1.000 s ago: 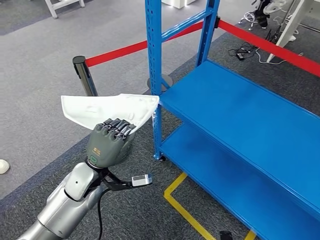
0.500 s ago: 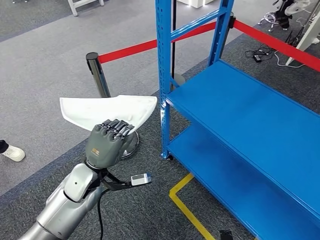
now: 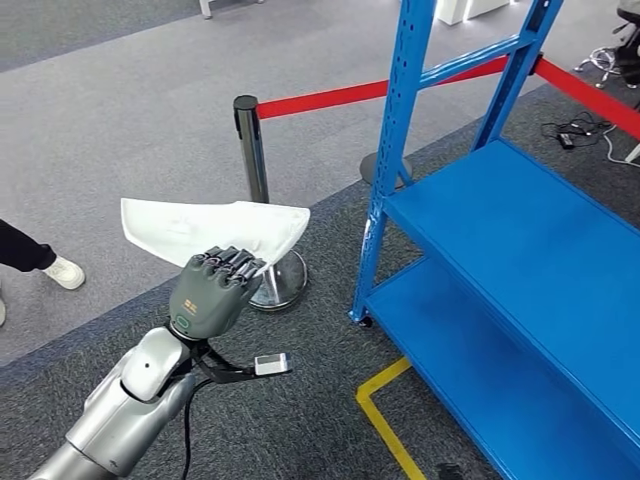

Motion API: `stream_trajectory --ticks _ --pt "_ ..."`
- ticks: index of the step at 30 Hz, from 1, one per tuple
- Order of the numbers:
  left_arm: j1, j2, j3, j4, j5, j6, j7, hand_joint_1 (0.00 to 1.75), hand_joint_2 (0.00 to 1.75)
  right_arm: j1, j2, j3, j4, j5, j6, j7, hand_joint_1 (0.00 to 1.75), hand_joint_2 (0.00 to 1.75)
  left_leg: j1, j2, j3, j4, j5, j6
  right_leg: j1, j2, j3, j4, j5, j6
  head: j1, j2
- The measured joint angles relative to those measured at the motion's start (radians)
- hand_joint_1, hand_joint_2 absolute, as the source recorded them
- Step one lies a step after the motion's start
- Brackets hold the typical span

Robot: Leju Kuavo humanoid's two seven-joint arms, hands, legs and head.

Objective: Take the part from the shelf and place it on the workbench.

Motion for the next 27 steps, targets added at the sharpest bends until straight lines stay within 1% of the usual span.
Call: stream_trajectory --ticks 1,2,4,5,6,7,8,9,10,11,12,13,14,15,16,17,18,19,20,21,22,23,24,25,26,27 --pt "-0.001 0.0 0.003 0.002 0.0 -0.006 0.009 1.75 1.75 -0.001 0.0 0.0 0.0 -0.001 0.001 0.0 0.0 1.75 0.0 -0.007 -0.002 0.002 0.001 -0.005 -0.001 0.01 0.024 -0.05 0.017 -0.002 0.0 0.0" --pt "-0.002 -0.001 0.006 0.003 0.0 -0.013 0.019 1.75 1.75 -0.001 0.0 0.0 0.0 -0.002 0.001 0.0 0.0 1.75 0.0 -0.013 -0.004 0.003 0.002 -0.012 -0.001 0.018 0.036 -0.074 0.021 -0.004 -0.001 0.0" --pt "-0.002 -0.002 0.01 0.004 0.0 -0.023 0.038 1.75 1.75 -0.003 0.0 0.0 0.0 -0.003 0.002 0.0 0.0 1.75 0.002 -0.022 -0.007 -0.001 0.008 -0.024 0.002 0.014 0.038 -0.078 0.024 -0.015 -0.001 0.0" --pt "-0.002 -0.002 0.013 0.004 0.0 -0.025 0.047 1.75 1.75 -0.003 0.001 0.0 0.0 -0.003 0.002 0.0 0.0 1.75 0.004 -0.02 -0.008 -0.001 0.007 -0.029 0.002 0.01 0.039 -0.08 0.027 -0.021 -0.002 0.0" --pt "-0.003 -0.002 0.016 0.004 0.0 -0.025 0.055 1.75 1.75 -0.003 0.001 0.0 0.0 -0.003 0.002 0.0 0.0 1.75 0.004 -0.011 -0.014 0.011 -0.004 -0.034 0.001 0.004 0.039 -0.083 0.029 -0.028 -0.004 0.0" --pt "-0.005 -0.002 0.019 0.004 0.0 -0.025 0.062 1.75 1.75 -0.004 0.001 0.0 0.0 -0.003 0.002 0.0 0.0 1.75 0.004 0.003 -0.03 0.044 -0.025 -0.039 0.0 -0.002 0.04 -0.085 0.031 -0.034 -0.007 0.0" --pt "-0.007 -0.003 0.021 0.004 0.0 -0.024 0.067 1.75 1.75 -0.004 0.001 -0.001 0.0 -0.003 0.002 0.0 0.0 1.75 0.004 0.02 -0.055 0.099 -0.056 -0.043 0.0 -0.009 0.04 -0.086 0.031 -0.038 -0.009 0.0" --pt "-0.008 -0.004 0.023 0.005 0.0 -0.023 0.071 1.75 1.75 -0.003 0.001 -0.001 0.0 -0.003 0.002 0.0 0.0 1.75 0.004 0.031 -0.088 0.168 -0.089 -0.046 0.001 -0.017 0.04 -0.086 0.031 -0.041 -0.012 0.0" --pt "-0.008 -0.004 0.024 0.006 0.0 -0.023 0.073 1.75 1.75 -0.002 0.001 -0.001 0.0 -0.004 0.002 0.0 0.0 1.75 0.004 0.037 -0.119 0.233 -0.114 -0.049 0.002 -0.024 0.04 -0.086 0.031 -0.042 -0.012 0.0" --pt "-0.007 -0.005 0.026 0.008 0.0 -0.024 0.074 1.75 1.75 -0.001 0.001 -0.001 0.0 -0.004 0.002 0.0 0.0 1.75 0.005 0.039 -0.139 0.273 -0.123 -0.05 0.002 -0.032 0.039 -0.086 0.03 -0.043 -0.012 0.0" --pt "-0.006 -0.005 0.028 0.009 0.0 -0.024 0.076 1.75 1.75 -0.001 0.002 -0.001 0.0 -0.004 0.003 0.0 0.0 1.75 0.005 0.041 -0.141 0.277 -0.114 -0.05 0.002 -0.039 0.039 -0.086 0.03 -0.043 -0.012 0.0" --pt "-0.006 -0.005 0.03 0.01 0.0 -0.024 0.077 1.75 1.75 -0.001 0.002 -0.001 0.0 -0.004 0.003 0.0 0.0 1.75 0.005 0.044 -0.121 0.241 -0.087 -0.049 0.002 -0.045 0.04 -0.086 0.03 -0.042 -0.012 0.0" --pt "-0.007 -0.004 0.033 0.01 0.0 -0.025 0.078 1.75 1.75 -0.002 0.003 -0.001 0.0 -0.004 0.004 0.0 0.0 1.75 0.005 0.053 -0.086 0.178 -0.054 -0.047 0.002 -0.052 0.042 -0.086 0.029 -0.041 -0.012 0.0" --pt "-0.009 -0.004 0.034 0.011 0.0 -0.025 0.078 1.75 1.75 -0.003 0.004 -0.001 0.0 -0.004 0.005 0.0 0.0 1.75 0.003 0.068 -0.048 0.107 -0.028 -0.046 0.004 -0.057 0.043 -0.085 0.027 -0.038 -0.012 0.0" --pt "-0.011 -0.004 0.036 0.011 0.0 -0.025 0.079 1.75 1.75 -0.003 0.004 -0.001 0.0 -0.004 0.006 0.0 0.0 1.75 0.002 0.08 -0.017 0.05 -0.011 -0.043 0.007 -0.062 0.043 -0.084 0.025 -0.033 -0.012 0.0" --pt "-0.013 -0.005 0.037 0.011 0.0 -0.025 0.079 1.75 1.75 -0.003 0.005 -0.001 0.0 -0.005 0.007 0.0 0.0 1.75 0.0 0.088 0.0 0.015 -0.005 -0.039 0.01 -0.067 0.043 -0.084 0.024 -0.029 -0.011 0.0" --pt "-0.014 -0.005 0.037 0.011 0.0 -0.025 0.079 1.75 1.75 -0.003 0.005 -0.001 0.0 -0.005 0.007 0.0 0.0 1.75 -0.003 0.089 0.005 0.001 -0.006 -0.034 0.012 -0.072 0.043 -0.085 0.023 -0.023 -0.011 0.0" --pt "-0.013 -0.004 0.038 0.011 0.0 -0.025 0.079 1.75 1.75 -0.003 0.006 -0.001 0.0 -0.005 0.008 0.0 0.0 1.75 -0.004 0.081 0.003 -0.002 -0.005 -0.026 0.012 -0.078 0.044 -0.087 0.023 -0.018 -0.011 0.0" --pt "-0.012 -0.002 0.04 0.011 0.0 -0.025 0.079 1.75 1.75 -0.003 0.007 -0.001 0.0 -0.005 0.008 0.0 0.0 1.75 -0.004 0.075 0.003 -0.004 -0.003 -0.02 0.01 -0.079 0.044 -0.087 0.021 -0.012 -0.01 0.0" --pt "-0.012 -0.002 0.042 0.011 0.0 -0.025 0.079 1.75 1.75 -0.003 0.008 -0.001 0.0 -0.005 0.008 0.0 0.0 1.75 -0.003 0.069 0.003 -0.006 -0.001 -0.013 0.008 -0.072 0.041 -0.078 0.013 -0.006 -0.009 0.0" --pt "-0.013 -0.001 0.043 0.011 0.0 -0.025 0.079 1.75 1.75 -0.003 0.008 -0.001 0.0 -0.005 0.008 0.0 0.0 1.75 -0.001 0.062 0.004 -0.008 0.001 -0.007 0.007 -0.059 0.028 -0.05 -0.006 -0.002 -0.007 0.0" --pt "-0.013 -0.002 0.044 0.011 0.0 -0.025 0.079 1.75 1.75 -0.003 0.008 -0.001 0.0 -0.005 0.008 0.0 0.0 1.75 0.001 0.056 0.004 -0.009 0.002 -0.002 0.006 -0.044 0.004 0.001 -0.034 0.001 -0.005 0.0" --pt "-0.014 -0.002 0.044 0.011 0.0 -0.025 0.079 1.75 1.75 -0.002 0.008 -0.001 0.0 -0.005 0.008 0.0 0.0 1.75 0.001 0.049 0.004 -0.009 0.001 0.0 0.006 -0.032 -0.028 0.068 -0.066 0.002 -0.003 0.0" --pt "-0.013 -0.003 0.044 0.011 0.0 -0.025 0.079 1.75 1.75 -0.002 0.008 -0.001 0.0 -0.005 0.008 0.0 0.0 1.75 0.001 0.043 0.004 -0.009 0.001 0.002 0.006 -0.027 -0.063 0.139 -0.095 0.004 -0.002 0.0" --pt "-0.013 -0.003 0.044 0.011 0.0 -0.025 0.079 1.75 1.75 -0.001 0.008 -0.001 0.0 -0.005 0.008 0.0 0.0 1.75 0.0 0.035 0.004 -0.009 0.001 0.002 0.006 -0.025 -0.09 0.19 -0.108 0.004 -0.002 0.0" --pt "-0.012 -0.003 0.044 0.011 0.0 -0.025 0.08 1.75 1.75 0.0 0.008 -0.001 0.0 -0.005 0.008 0.001 0.0 1.75 0.0 0.027 0.005 -0.008 0.001 0.002 0.006 -0.024 -0.102 0.206 -0.103 0.005 -0.002 0.0"
